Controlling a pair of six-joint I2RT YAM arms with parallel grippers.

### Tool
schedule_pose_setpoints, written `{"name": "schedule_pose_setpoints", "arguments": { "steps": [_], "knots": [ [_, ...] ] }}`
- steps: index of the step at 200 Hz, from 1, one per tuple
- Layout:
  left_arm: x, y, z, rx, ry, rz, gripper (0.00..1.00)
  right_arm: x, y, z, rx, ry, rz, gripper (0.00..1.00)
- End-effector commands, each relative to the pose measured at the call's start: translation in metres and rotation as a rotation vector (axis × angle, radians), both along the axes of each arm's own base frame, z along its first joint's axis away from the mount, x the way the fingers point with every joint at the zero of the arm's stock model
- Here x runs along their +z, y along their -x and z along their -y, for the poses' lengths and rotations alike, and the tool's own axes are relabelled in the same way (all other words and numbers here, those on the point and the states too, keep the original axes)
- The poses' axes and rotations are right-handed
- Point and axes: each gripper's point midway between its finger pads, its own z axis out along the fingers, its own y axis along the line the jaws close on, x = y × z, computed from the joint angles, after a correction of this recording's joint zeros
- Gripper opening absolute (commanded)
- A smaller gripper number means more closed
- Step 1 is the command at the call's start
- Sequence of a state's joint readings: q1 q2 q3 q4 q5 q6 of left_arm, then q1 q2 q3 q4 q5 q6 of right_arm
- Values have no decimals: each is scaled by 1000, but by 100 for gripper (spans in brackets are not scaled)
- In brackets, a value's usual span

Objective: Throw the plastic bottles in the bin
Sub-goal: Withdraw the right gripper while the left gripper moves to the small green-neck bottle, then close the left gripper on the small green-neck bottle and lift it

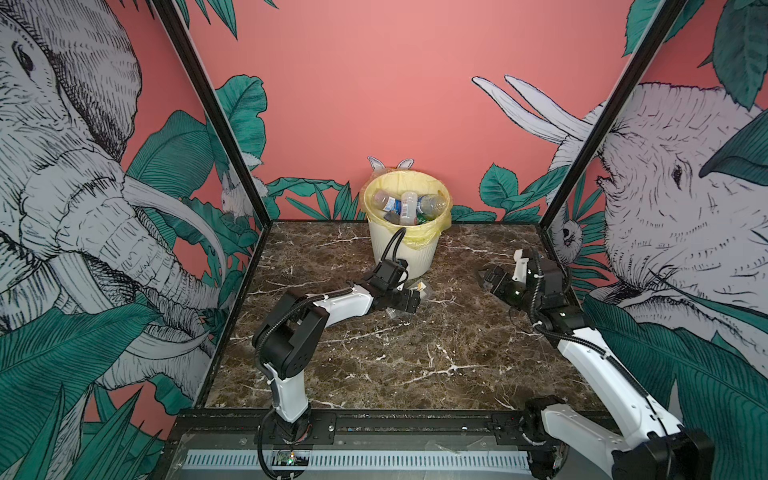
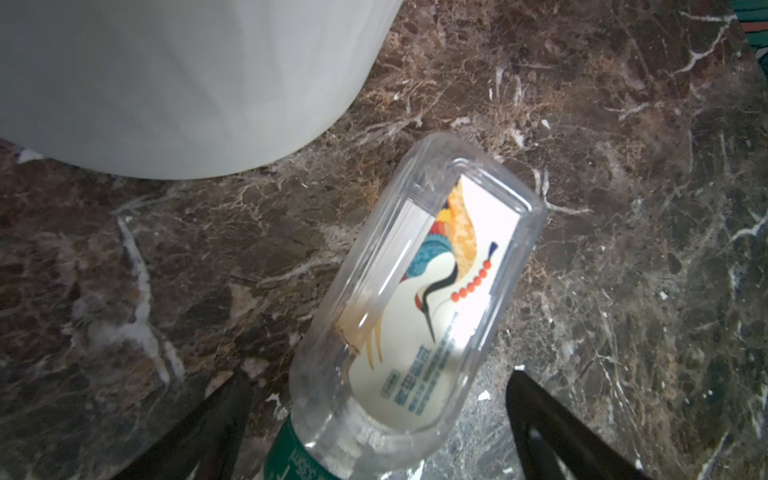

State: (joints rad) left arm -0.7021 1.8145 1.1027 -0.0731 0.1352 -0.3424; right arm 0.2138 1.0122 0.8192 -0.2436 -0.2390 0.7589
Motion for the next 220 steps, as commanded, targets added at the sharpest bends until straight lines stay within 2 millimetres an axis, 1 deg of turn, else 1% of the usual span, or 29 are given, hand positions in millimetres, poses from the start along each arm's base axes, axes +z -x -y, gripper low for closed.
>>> {"name": "schedule_pose_setpoints", "arguments": {
  "steps": [1, 45, 76, 96, 119, 125, 136, 157, 180, 198, 220],
  "knots": [
    [10, -3, 16, -27, 10, 49, 95, 2, -3, -1, 1, -19, 19, 99],
    [0, -4, 23, -33, -3, 53, 90, -2, -4, -1, 1, -27, 12, 99],
    [-3, -4, 21, -15, -28, 70, 86, -3, -5, -1, 0, -32, 6, 99],
    [-3, -3, 18, -4, -35, 78, 78, -3, -5, -1, 1, -37, 5, 99],
    [-3, 0, 15, 1, -28, 81, 67, -3, -6, -1, 1, -37, 5, 99],
    [-3, 2, 15, -1, -26, 79, 63, -4, -6, -1, 2, -39, 2, 99],
    [-3, 4, 13, -2, -25, 74, 59, -4, -6, -1, 1, -41, 1, 99],
    [-3, 10, 9, 1, -23, 64, 57, -4, -7, -1, 4, -47, 0, 99],
    [0, 19, 1, 13, -18, 56, 53, -4, -7, -1, 3, -50, 1, 99],
    [1, 26, -7, 24, -17, 44, 52, -5, -7, -1, 3, -52, -2, 99],
    [8, 36, -15, 38, -2, 36, 52, -5, -8, -2, 6, -59, -5, 99]
  ]
}}
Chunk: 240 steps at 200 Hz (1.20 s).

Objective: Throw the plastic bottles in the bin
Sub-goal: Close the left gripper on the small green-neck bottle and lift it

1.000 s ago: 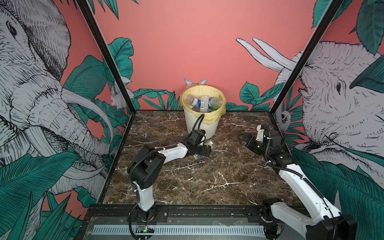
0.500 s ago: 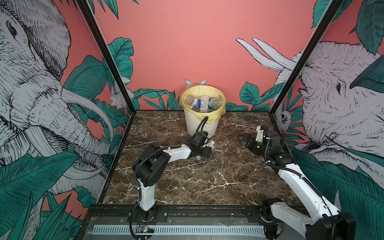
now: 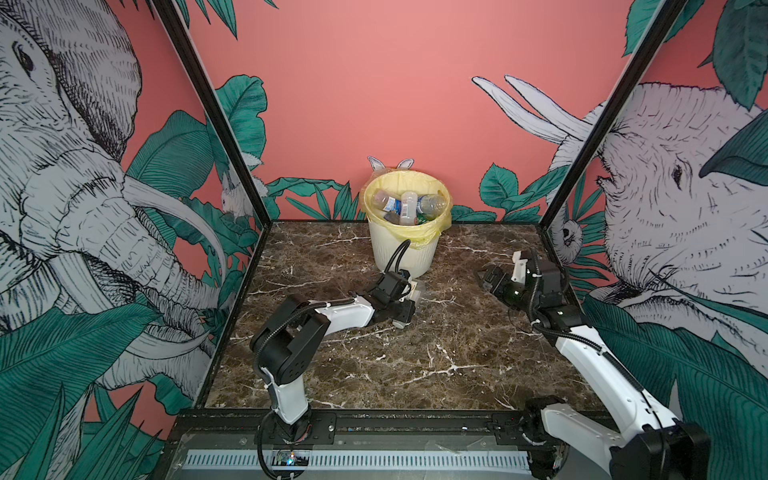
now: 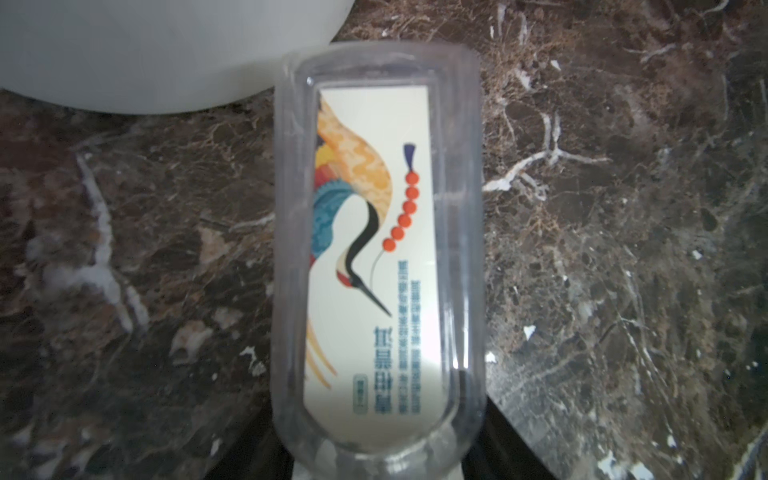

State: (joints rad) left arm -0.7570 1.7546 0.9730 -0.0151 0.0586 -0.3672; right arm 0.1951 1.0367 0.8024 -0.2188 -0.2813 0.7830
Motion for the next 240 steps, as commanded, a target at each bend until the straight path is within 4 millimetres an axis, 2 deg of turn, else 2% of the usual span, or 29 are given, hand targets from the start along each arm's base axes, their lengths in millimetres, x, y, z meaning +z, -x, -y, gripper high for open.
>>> {"name": "schedule_pose_setpoints", "arguments": {
  "steps": [1, 61, 108, 240],
  "knots": [
    [22, 9, -7, 25, 39, 18, 51, 5, -5, -1, 1, -23, 25, 99],
    [43, 34, -33, 73, 77, 6, 51, 1, -7, -4, 3, -48, 13, 99],
    [61, 48, -39, 62, 98, -12, 49, 1, -8, -7, 3, -81, 1, 99],
    [156, 67, -69, 103, 257, 162, 48, 1, 1, -4, -10, -83, -6, 99]
  ]
}}
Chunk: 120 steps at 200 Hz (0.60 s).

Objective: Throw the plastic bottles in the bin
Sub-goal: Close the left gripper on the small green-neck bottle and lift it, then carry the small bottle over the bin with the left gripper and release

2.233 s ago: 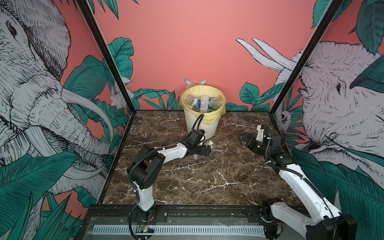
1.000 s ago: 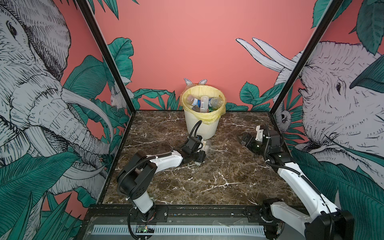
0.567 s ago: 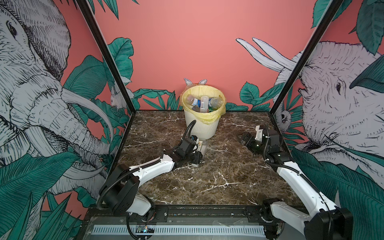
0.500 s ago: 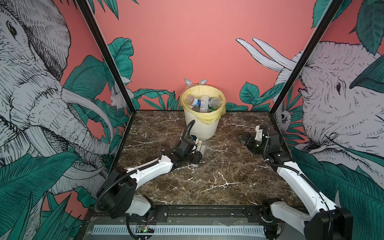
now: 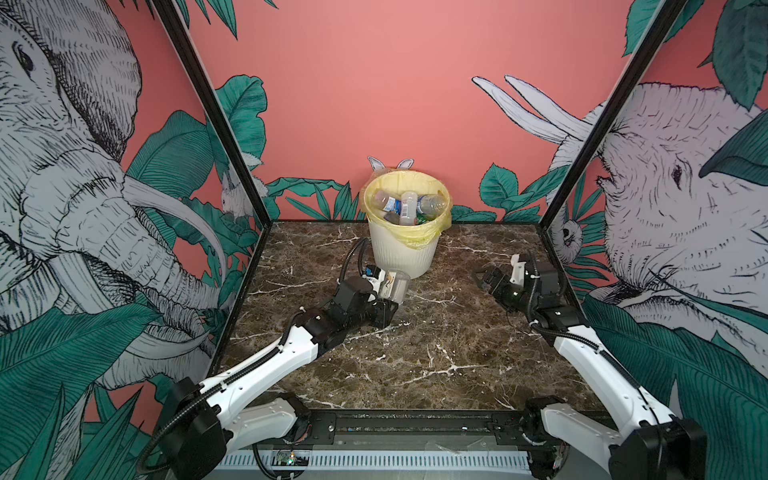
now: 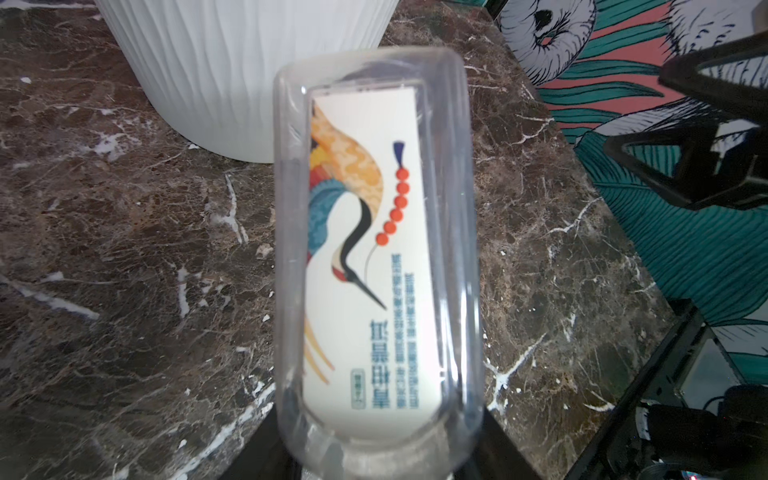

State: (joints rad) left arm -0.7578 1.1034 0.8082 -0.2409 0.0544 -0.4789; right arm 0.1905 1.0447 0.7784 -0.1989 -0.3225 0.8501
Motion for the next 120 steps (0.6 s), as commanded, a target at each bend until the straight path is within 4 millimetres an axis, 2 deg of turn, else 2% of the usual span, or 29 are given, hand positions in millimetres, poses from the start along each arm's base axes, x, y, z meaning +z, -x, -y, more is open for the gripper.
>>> {"name": "schedule_pose_setpoints", "arguments": {
  "steps": [1, 54, 91, 120],
  "knots": [
    [18, 4, -8, 26, 27, 32, 48, 10, -1, 1, -6, -13, 37, 99],
    [48, 7, -13, 32, 66, 80, 48, 11, 0, 2, -10, -7, 40, 99],
    [100, 1, -4, 10, 100, 137, 47, 13, -1, 2, -11, -11, 41, 99],
    [143, -23, -2, 53, 60, 178, 47, 14, -1, 2, -12, -14, 42, 99]
  ]
}}
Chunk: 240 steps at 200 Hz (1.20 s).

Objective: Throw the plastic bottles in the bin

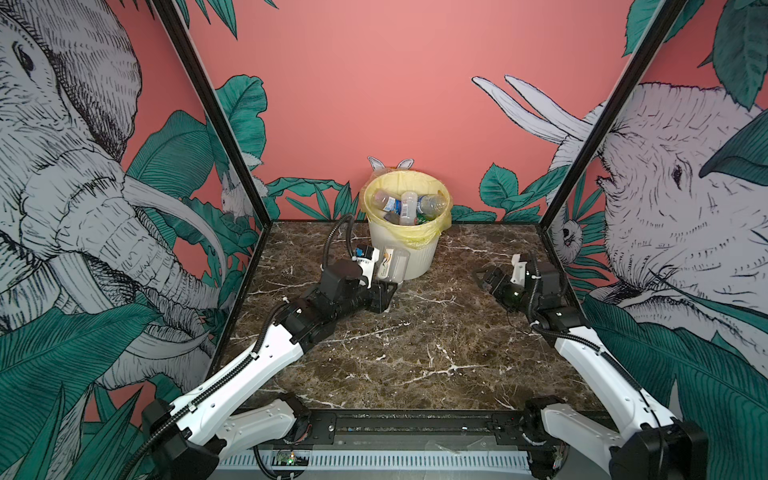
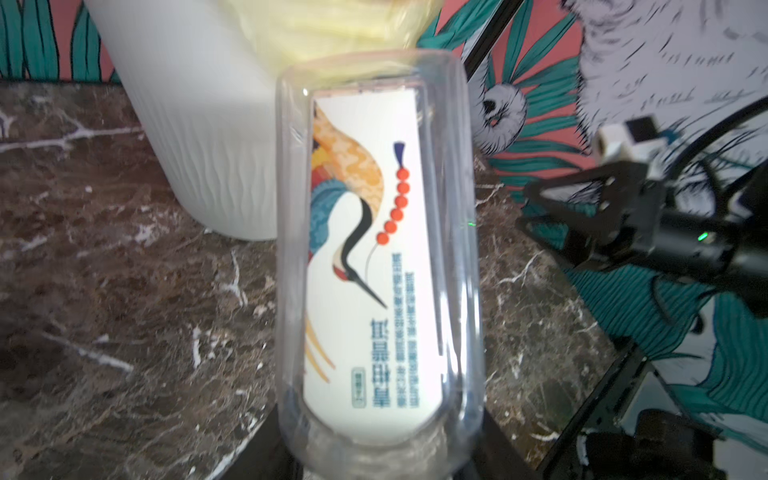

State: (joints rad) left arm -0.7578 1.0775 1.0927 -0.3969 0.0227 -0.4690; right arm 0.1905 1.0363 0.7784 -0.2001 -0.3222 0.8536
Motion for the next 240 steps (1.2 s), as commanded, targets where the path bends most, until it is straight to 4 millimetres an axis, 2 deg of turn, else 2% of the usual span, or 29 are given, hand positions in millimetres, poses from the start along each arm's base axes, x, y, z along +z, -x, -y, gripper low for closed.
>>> {"name": "schedule_pose_setpoints", "arguments": {
  "steps": [1, 17, 20, 27, 52, 64, 71, 77, 87, 90, 93, 113, 147, 178, 206, 240],
  "knots": [
    [37, -16, -2, 36, -27, 47, 47, 12, -2, 1, -10, -11, 37, 99],
    [59, -39, 9, 35, -15, 43, 48, 13, -3, 1, -11, -16, 39, 99],
    [60, -51, 3, 61, -14, 32, 48, 14, -3, 1, -10, -18, 39, 99],
    [66, -68, 5, 81, 1, 8, 49, 14, -3, 0, -10, -19, 39, 99],
    [79, -132, 27, 91, 61, -47, 54, 18, -3, 1, -15, -22, 47, 99],
    [80, -160, 40, 72, 69, -55, 63, 19, -3, 2, -22, -23, 50, 99],
    [76, -175, 41, 79, 67, -83, 73, 20, -3, 2, -22, -24, 52, 99],
    [74, -184, 45, 68, 72, -100, 81, 21, -3, 3, -24, -24, 55, 99],
    [69, -195, 46, 59, 75, -131, 87, 23, -2, 4, -29, -25, 59, 99],
    [69, -196, 44, 66, 74, -138, 97, 24, -2, 4, -29, -24, 62, 99],
    [68, -198, 42, 70, 74, -145, 99, 24, -2, 4, -30, -23, 63, 99],
    [84, -193, 26, 81, 94, -131, 99, 29, 0, 6, -32, -5, 74, 99],
    [133, -169, -19, 144, 117, -50, 100, 34, 1, 8, -28, 24, 89, 99],
    [148, -149, -45, 172, 119, -18, 100, 34, -3, 5, -6, 31, 86, 99],
    [134, -139, -67, 212, 74, -17, 100, 35, -5, 6, -3, 54, 93, 99],
    [88, -132, -98, 307, -31, -49, 99, 32, -6, 20, -29, 156, 91, 99]
  ]
}}
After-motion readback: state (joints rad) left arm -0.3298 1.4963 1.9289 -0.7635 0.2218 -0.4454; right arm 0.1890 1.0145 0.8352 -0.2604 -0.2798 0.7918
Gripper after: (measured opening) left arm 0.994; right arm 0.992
